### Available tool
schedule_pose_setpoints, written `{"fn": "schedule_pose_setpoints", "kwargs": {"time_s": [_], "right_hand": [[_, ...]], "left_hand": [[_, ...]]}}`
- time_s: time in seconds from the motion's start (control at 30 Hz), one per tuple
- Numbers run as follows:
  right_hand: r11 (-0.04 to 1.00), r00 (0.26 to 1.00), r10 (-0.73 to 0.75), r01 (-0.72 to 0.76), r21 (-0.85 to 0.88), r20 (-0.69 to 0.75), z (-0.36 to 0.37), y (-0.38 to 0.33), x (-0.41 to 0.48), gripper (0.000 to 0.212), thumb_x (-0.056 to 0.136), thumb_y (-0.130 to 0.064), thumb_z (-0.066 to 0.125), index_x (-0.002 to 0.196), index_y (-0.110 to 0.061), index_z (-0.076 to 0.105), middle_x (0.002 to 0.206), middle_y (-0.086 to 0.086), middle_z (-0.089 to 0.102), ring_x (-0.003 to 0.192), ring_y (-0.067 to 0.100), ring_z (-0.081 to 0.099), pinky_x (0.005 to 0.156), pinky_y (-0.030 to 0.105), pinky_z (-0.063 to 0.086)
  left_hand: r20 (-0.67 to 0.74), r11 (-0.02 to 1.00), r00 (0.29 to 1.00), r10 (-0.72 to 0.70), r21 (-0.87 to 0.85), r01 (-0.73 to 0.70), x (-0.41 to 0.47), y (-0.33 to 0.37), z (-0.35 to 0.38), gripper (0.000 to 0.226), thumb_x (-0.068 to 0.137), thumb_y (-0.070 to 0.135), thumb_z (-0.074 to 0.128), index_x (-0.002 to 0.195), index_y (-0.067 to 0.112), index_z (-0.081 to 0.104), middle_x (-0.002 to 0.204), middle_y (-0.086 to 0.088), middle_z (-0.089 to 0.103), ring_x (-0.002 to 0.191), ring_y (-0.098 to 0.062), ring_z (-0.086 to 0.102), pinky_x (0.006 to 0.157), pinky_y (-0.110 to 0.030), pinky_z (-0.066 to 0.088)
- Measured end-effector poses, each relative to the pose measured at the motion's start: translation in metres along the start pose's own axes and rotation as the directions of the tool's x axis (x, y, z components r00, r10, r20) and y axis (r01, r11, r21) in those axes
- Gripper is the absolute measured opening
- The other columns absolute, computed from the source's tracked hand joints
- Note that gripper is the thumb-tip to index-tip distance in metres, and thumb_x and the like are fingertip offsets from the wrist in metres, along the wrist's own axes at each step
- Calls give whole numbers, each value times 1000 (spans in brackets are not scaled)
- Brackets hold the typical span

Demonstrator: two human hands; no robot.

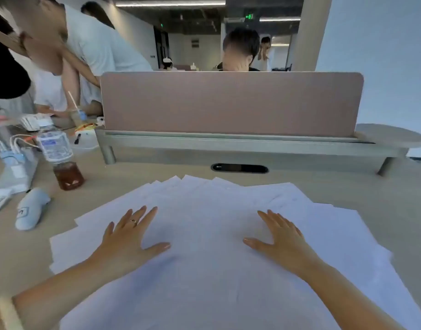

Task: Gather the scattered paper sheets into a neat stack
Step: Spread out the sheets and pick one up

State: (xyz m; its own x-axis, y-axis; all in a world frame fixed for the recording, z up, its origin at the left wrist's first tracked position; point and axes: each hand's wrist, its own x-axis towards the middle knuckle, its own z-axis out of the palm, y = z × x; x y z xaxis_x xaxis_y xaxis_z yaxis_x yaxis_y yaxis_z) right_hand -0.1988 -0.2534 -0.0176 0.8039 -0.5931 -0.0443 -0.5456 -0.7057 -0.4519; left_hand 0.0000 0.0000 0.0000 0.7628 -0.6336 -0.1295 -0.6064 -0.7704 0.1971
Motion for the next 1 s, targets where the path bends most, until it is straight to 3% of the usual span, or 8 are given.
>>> {"fn": "schedule_pose_setpoints", "kwargs": {"time_s": [0.13,0.37,0.47,0.6,0.67,0.8,0.87,1.0], "right_hand": [[999,1000,1,0,36,-24,12,5,-29,86,82,-66,49,151,-31,12,160,-11,6,148,9,0,122,34,3],[997,997,-70,70,-27,17,17,-1,-68,89,83,-71,39,153,-26,8,160,-10,1,148,11,-4,122,33,1],[994,996,-74,78,-74,51,19,-3,-72,88,83,-69,41,152,-26,9,160,-9,4,149,13,-1,122,32,4],[997,999,-50,51,-57,16,4,-11,-55,80,85,-63,49,150,-29,18,153,-8,29,142,16,23,114,32,23],[999,999,-29,29,21,-23,-4,-14,-34,75,87,-61,47,149,-27,22,152,-7,31,140,17,26,111,33,27],[954,996,34,-56,295,79,-11,-18,7,73,89,-59,46,149,-26,23,156,-5,25,144,17,23,112,33,26],[938,996,34,-60,342,82,-14,-21,17,70,90,-58,45,149,-27,23,157,-4,22,145,17,20,114,33,23],[992,980,-103,115,-59,173,-6,-29,13,77,88,-64,41,151,-27,17,159,-9,9,149,15,-3,120,34,0]], "left_hand": [[-75,996,994,-77,35,79,-36,-10,16,92,78,77,34,150,37,-7,160,8,-8,149,-17,-7,120,-46,5],[-19,960,962,-273,-69,271,-67,-38,24,93,80,78,32,151,29,-2,161,0,1,148,-26,2,118,-49,10],[-5,966,967,-254,-44,253,-66,-36,34,91,80,78,29,151,28,-1,160,1,0,148,-25,-3,119,-48,6],[2,986,987,-162,-26,162,-51,-25,35,91,81,75,34,151,29,-3,161,2,-4,149,-22,-7,120,-43,0],[26,994,993,-112,-9,113,-41,-21,32,99,75,81,32,151,30,-5,161,3,-6,149,-21,-8,121,-42,-2],[103,1000,994,-25,-2,25,-22,-21,23,152,16,103,3,150,33,-8,160,5,-10,149,-21,-9,120,-40,-2],[119,1000,993,8,-9,-7,-15,-22,21,155,12,102,0,150,33,-9,160,5,-12,149,-20,-10,121,-38,-1],[112,999,993,42,-38,-38,-11,-21,22,153,15,103,2,150,32,-9,159,5,-14,148,-19,-13,121,-37,-2]]}}
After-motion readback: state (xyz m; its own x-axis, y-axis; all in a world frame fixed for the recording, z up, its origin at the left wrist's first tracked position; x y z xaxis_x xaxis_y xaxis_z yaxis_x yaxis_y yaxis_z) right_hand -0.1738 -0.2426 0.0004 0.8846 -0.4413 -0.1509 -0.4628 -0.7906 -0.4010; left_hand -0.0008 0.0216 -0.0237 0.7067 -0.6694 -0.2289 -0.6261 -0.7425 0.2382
